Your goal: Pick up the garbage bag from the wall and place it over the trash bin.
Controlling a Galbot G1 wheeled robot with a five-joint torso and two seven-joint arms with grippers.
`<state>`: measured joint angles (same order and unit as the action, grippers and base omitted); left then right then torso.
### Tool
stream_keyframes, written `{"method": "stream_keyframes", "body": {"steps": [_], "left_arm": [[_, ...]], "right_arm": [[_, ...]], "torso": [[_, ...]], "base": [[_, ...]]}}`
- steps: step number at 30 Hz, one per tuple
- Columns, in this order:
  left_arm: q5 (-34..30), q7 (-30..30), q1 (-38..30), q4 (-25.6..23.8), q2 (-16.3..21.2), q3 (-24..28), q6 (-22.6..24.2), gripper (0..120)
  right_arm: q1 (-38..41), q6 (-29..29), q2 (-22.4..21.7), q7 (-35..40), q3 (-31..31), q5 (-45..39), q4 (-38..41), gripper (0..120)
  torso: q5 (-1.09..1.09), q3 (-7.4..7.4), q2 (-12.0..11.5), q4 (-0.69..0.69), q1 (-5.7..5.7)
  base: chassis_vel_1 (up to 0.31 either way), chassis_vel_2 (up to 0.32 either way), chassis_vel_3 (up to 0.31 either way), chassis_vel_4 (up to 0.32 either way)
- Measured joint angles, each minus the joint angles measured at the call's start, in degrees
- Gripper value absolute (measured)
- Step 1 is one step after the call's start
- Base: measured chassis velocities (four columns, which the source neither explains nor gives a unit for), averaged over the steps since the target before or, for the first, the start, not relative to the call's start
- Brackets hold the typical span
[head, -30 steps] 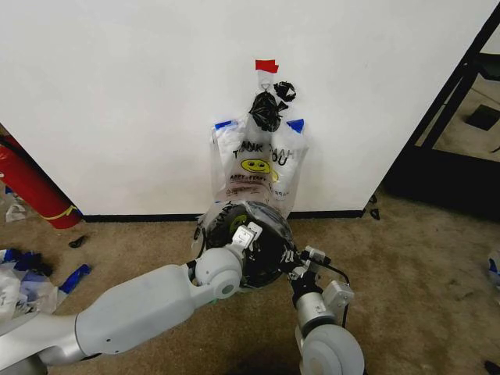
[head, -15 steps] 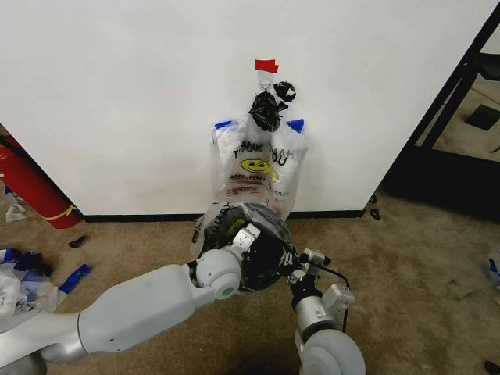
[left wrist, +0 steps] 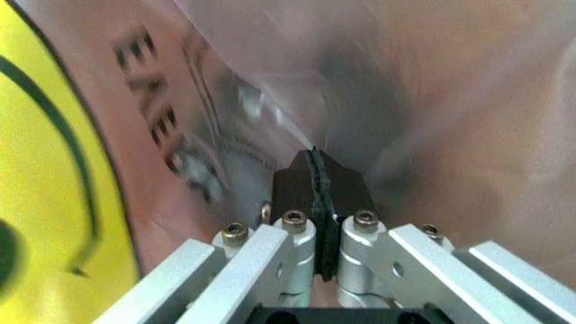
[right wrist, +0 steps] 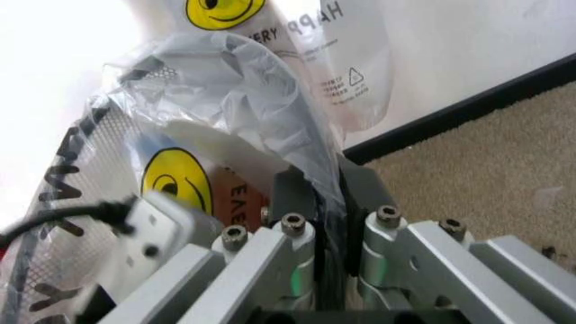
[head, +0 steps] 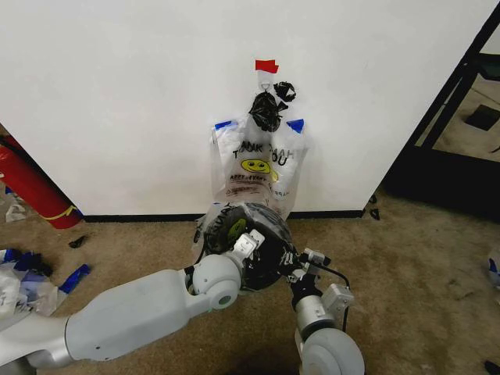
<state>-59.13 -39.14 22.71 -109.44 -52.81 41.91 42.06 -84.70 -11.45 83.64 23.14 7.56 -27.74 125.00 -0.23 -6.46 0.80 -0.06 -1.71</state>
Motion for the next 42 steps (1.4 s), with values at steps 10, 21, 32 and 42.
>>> {"method": "stream_keyframes", "body": {"steps": [10,21,32,42], "left_arm": [[-4.41,-0.01,-0.49,0.84,-1.52,0.12,-1.01,0],[-2.13,-0.23,1.55,-3.28,1.87,-5.07,-2.23,0],[-0.9,8.22,12.22,-13.13,8.49,-17.34,-9.52,0],[6.59,11.58,42.88,-25.63,6.48,-46.92,-17.15,0]], "right_arm": [[0.11,0.0,-0.16,0.05,0.01,-0.3,0.14,1],[1.71,0.15,0.05,0.87,0.96,-2.43,-1.82,1],[3.78,-2.78,1.06,4.69,1.79,-11.02,-2.96,1],[5.27,-4.02,3.24,5.79,2.15,-16.21,-6.75,1]], "torso": [[0.01,0.0,0.0,-0.01,0.0],[0.0,0.0,0.0,0.01,0.0],[-0.02,0.0,0.0,-0.01,0.0],[-0.01,0.01,0.0,0.06,0.01]], "base": [[0.0,0.0,0.0,0.0],[0.0,0.0,0.0,0.0],[0.0,0.0,0.0,0.0],[0.0,0.0,0.0,0.0]]}}
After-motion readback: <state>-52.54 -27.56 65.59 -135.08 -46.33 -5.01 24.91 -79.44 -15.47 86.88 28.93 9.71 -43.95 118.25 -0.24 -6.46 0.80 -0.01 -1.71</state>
